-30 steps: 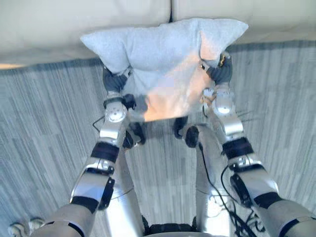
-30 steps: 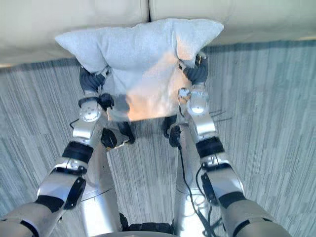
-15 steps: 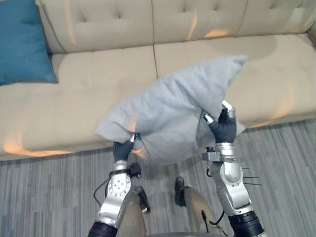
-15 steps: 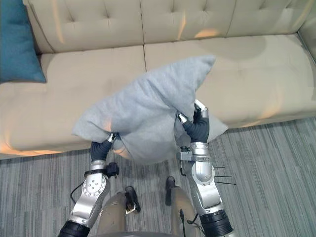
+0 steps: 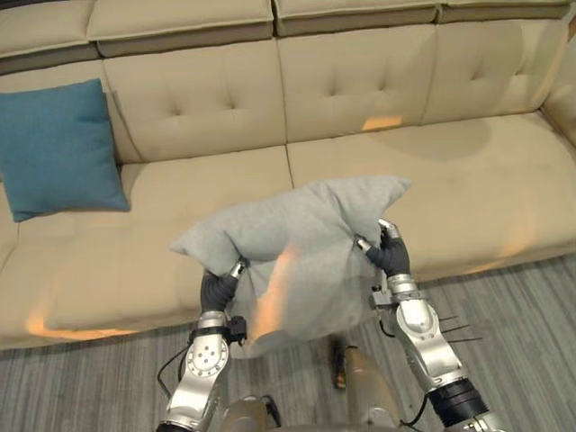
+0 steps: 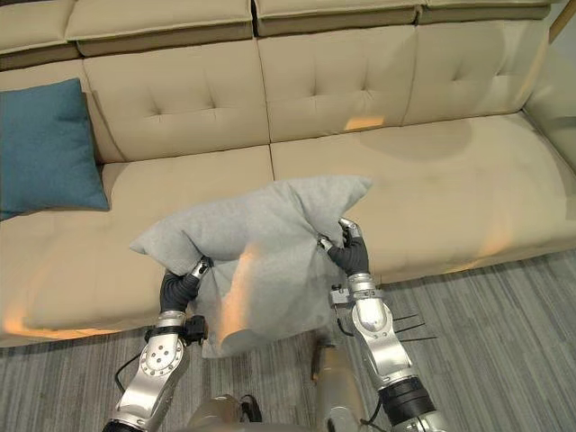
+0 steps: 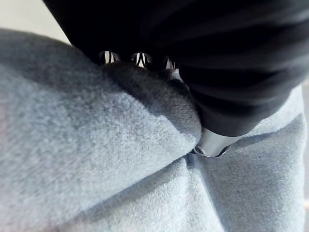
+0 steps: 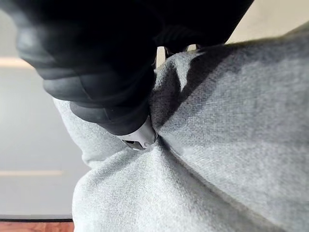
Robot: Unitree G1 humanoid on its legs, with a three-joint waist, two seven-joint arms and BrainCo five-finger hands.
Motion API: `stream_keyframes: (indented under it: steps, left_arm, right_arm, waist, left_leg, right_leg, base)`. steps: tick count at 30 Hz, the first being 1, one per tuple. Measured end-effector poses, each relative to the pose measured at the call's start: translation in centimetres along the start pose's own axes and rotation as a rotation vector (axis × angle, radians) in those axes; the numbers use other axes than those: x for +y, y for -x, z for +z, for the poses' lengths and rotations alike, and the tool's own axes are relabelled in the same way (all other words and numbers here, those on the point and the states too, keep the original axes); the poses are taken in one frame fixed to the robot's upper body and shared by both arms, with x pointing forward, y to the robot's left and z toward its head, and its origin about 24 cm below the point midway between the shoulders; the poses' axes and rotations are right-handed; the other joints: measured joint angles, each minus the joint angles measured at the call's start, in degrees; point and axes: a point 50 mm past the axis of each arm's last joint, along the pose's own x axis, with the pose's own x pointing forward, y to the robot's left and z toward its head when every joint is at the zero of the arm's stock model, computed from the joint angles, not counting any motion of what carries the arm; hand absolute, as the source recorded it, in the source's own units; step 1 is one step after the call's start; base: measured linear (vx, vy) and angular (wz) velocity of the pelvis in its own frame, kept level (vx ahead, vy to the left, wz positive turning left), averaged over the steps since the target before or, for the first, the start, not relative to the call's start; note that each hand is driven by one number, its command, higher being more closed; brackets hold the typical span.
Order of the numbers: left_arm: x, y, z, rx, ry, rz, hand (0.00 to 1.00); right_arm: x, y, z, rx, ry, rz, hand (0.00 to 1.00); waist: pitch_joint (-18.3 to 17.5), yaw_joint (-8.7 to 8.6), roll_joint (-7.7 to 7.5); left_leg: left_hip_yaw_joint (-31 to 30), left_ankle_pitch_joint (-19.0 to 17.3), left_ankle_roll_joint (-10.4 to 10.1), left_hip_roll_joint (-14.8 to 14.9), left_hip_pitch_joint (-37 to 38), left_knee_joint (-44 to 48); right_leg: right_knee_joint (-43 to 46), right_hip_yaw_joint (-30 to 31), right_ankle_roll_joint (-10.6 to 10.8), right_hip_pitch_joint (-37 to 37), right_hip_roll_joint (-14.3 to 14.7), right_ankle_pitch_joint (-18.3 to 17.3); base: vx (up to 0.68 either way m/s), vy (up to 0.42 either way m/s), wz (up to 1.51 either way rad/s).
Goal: Pick up cushions and gather them together orderly.
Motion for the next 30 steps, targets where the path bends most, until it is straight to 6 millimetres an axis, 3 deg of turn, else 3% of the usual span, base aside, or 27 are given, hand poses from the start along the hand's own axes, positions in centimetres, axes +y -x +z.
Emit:
stream_keyframes:
  steps: [1,2,4,5,7,8,10,12,13,14,15,16,20,23,26,28,29,30]
  left_arm:
    - [-0.5,0.1,-0.2,0.011,-0.005,-0.023,1.00]
    - [-0.6,0.1,-0.1,0.010,-0.006,-0.033,1.00]
    - [-1.0,-0.2,-0.4,0.021,-0.001,-0.066,1.00]
    - [-1.0,-0.2,-0.8,0.037,-0.006,-0.081,1.00]
    - [-1.2,0.0,-1.2,0.057,-0.011,-0.108,1.00]
    - [-1.2,0.0,-1.2,0.055,-0.011,-0.126,1.00]
    - [-1.3,-0.3,-1.0,0.044,-0.011,-0.140,1.00]
    - [-1.3,-0.3,-0.9,0.043,-0.017,-0.148,1.00]
    - [-1.6,-0.3,-1.0,0.045,-0.017,-0.160,1.00]
    - [-1.8,-0.2,-1.0,0.045,-0.013,-0.166,1.00]
    - [-1.9,-0.4,-0.9,0.039,-0.027,-0.174,1.00]
    - [-1.6,-0.5,-0.7,0.029,-0.044,-0.175,1.00]
    - [-0.6,-0.9,-0.4,0.012,-0.067,-0.116,1.00]
    - [-0.5,-2.7,1.4,-0.070,-0.081,-0.077,1.00]
    - [-0.8,-5.8,5.2,-0.226,-0.074,-0.014,1.00]
    - [-0.9,-9.0,9.9,-0.399,-0.103,0.045,1.00]
    - [-1.0,-9.8,11.1,-0.438,-0.111,0.065,1.00]
    - [-0.9,-11.3,13.5,-0.512,-0.125,0.114,1.00]
  right_arm:
    - [-0.5,0.3,-0.8,0.044,0.012,-0.014,1.00]
    - [-0.6,0.3,-1.2,0.063,0.014,-0.020,1.00]
    - [-1.3,0.8,-1.9,0.110,0.029,-0.030,1.00]
    - [-1.5,1.3,-2.2,0.127,0.038,-0.025,1.00]
    - [-1.8,1.6,-2.4,0.137,0.039,-0.036,1.00]
    - [-2.1,1.5,-2.1,0.121,0.036,-0.051,1.00]
    - [-2.4,1.2,-1.4,0.091,0.032,-0.065,1.00]
    - [-2.5,1.2,-1.3,0.088,0.029,-0.073,1.00]
    - [-2.8,1.4,-1.4,0.093,0.031,-0.083,1.00]
    - [-3.0,1.4,-1.4,0.094,0.036,-0.086,1.00]
    - [-2.8,1.5,-1.8,0.108,0.013,-0.105,1.00]
    - [-2.3,1.6,-1.9,0.112,-0.016,-0.112,1.00]
    - [-0.8,0.5,-1.2,0.075,-0.021,-0.086,1.00]
    - [-0.2,-2.0,1.1,-0.026,-0.027,-0.105,1.00]
    - [0.4,-5.9,5.6,-0.202,-0.009,-0.154,1.00]
    - [0.4,-9.2,10.3,-0.359,0.041,-0.218,1.00]
    - [0.3,-10.0,11.5,-0.392,0.049,-0.237,1.00]
    - [0.4,-11.3,13.9,-0.463,0.073,-0.269,1.00]
  waist:
    - [-0.61,0.29,1.06]
    - [-0.65,0.32,1.10]
    - [-0.78,0.57,1.54]
    - [-0.77,0.74,1.51]
    - [-0.78,1.51,1.50]
    - [-0.86,1.73,1.62]
    - [-0.98,2.07,1.80]
    - [-0.91,2.03,1.70]
    - [-1.25,1.92,2.74]
    - [-1.69,1.98,4.07]
    - [-1.92,1.81,3.64]
    - [-1.97,1.71,2.67]
    - [-2.21,2.26,2.19]
    - [-2.18,2.41,2.13]
    - [-1.98,2.27,1.96]
    - [0.49,2.07,1.61]
    - [1.00,2.12,1.63]
    - [1.74,2.19,1.53]
  left_leg:
    - [-0.81,1.56,-2.39,1.18,-0.61,1.49]
    - [-1.38,2.65,-3.22,1.63,-1.51,3.53]
    - [-2.30,7.58,-2.90,3.81,-5.99,14.92]
    - [-1.99,13.02,-0.70,5.74,-8.57,22.70]
    - [-0.58,11.86,1.29,8.02,-10.84,30.81]
    - [0.76,10.57,3.33,8.79,-13.32,32.54]
    - [0.99,9.34,4.89,8.95,-17.94,28.36]
    - [0.55,9.58,4.53,7.20,-18.83,17.73]
    - [-0.50,15.83,2.32,5.61,-16.78,3.52]
    - [-1.38,21.19,1.40,5.78,-16.54,-0.65]
    - [-1.85,18.66,1.09,4.83,-14.87,-2.78]
    - [-1.61,18.95,1.25,3.26,-14.10,-4.39]
    - [0.53,20.08,2.79,0.49,-12.10,-8.61]
    - [1.53,22.28,3.12,-0.61,-12.36,-12.66]
    - [1.76,25.49,3.35,-0.77,-15.43,-15.90]
    - [1.08,27.31,3.46,-0.32,-18.06,-16.21]
    - [0.89,27.72,3.48,-0.19,-18.77,-16.22]
    - [0.72,28.62,3.64,0.08,-20.30,-16.48]
  right_leg:
    - [1.50,-0.33,-0.62,-0.01,0.06,-2.17]
    - [1.95,-0.61,-0.92,0.24,0.07,-2.94]
    - [-0.09,-2.27,-2.05,3.58,0.61,-3.65]
    - [-2.94,-2.50,-2.38,7.59,0.97,-3.86]
    - [-7.04,-2.37,-2.54,13.25,1.05,-3.97]
    - [-9.10,-2.00,-2.54,15.63,0.84,-3.97]
    - [-10.94,-1.70,-2.47,16.99,0.25,-3.95]
    - [-11.03,-1.66,-1.87,17.26,-0.74,-3.88]
    - [-11.04,-1.44,0.03,17.80,-0.79,-4.42]
    - [-11.08,-1.30,1.06,18.07,0.23,-5.03]
    - [-11.09,-0.73,2.35,18.29,-0.20,-5.66]
    - [-11.54,-0.17,2.81,18.36,-1.44,-5.45]
    - [-15.57,1.69,4.49,19.39,-3.56,-3.67]
    - [-18.15,2.75,4.24,17.91,-3.71,-1.44]
    - [-19.30,2.98,3.94,13.77,-3.14,0.88]
    - [-19.25,2.71,3.73,11.42,-2.56,2.25]
    - [-19.23,2.56,3.63,10.82,-2.41,2.63]
    - [-19.21,2.41,3.42,9.29,-2.06,3.21]
  base:
    - [0.51,-0.189,0.29]
    - [0.43,-0.130,0.19]
    - [0.35,-0.148,0.19]
    - [0.46,-0.157,-0.01]
    - [0.37,-0.064,-0.11]
    - [0.23,0.005,-0.14]
    - [0.21,0.093,-0.14]
    - [0.17,0.193,-0.08]
    - [0.15,0.229,-0.11]
    - [0.16,0.246,-0.08]
    - [0.15,0.234,0.00]
    - [0.12,0.207,0.04]
    - [0.04,0.137,-0.11]
    - [-0.06,0.061,-0.19]
    - [-0.08,0.013,-0.05]
    - [-0.12,-0.007,0.09]
    - [-0.18,-0.011,0.10]
    - [-0.12,-0.008,0.06]
